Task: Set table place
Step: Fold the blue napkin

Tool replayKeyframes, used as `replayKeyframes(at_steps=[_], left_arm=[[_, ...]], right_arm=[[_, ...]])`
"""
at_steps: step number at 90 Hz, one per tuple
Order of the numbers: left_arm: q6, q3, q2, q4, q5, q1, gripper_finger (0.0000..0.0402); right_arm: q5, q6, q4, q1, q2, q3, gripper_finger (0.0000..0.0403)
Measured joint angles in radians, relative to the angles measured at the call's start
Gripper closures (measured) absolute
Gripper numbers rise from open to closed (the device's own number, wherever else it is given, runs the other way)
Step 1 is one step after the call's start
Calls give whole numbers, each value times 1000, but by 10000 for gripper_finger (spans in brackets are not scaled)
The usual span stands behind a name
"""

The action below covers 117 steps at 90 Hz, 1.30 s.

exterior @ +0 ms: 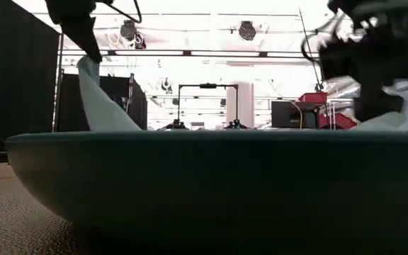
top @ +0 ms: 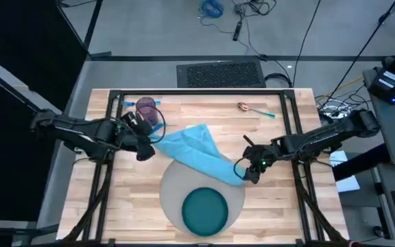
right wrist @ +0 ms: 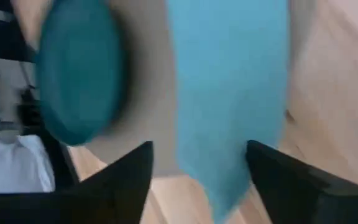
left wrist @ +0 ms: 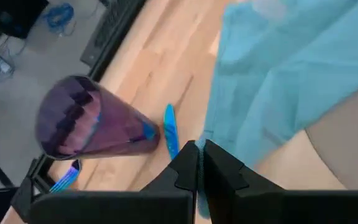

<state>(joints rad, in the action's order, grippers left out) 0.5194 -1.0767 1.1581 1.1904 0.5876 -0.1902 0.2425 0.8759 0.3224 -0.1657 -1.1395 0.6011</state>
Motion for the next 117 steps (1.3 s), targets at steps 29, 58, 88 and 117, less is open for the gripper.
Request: replayKeyframes(at_steps=[29,58,88,117], left_arm=[[52,0,88,1,-247,-4,402],[52,0,240,22,-446,-16,402],[52,0,302,63,-470,-44,402],[51,0,301,53,-452,-69,402]], right_arm=[[47,-380,53,305,-106,203,99],[295,-458,-394,418,-474,242,116],[180,-634,-78,417,-674,454,117],[135,-654,86,414,-656,486,117]])
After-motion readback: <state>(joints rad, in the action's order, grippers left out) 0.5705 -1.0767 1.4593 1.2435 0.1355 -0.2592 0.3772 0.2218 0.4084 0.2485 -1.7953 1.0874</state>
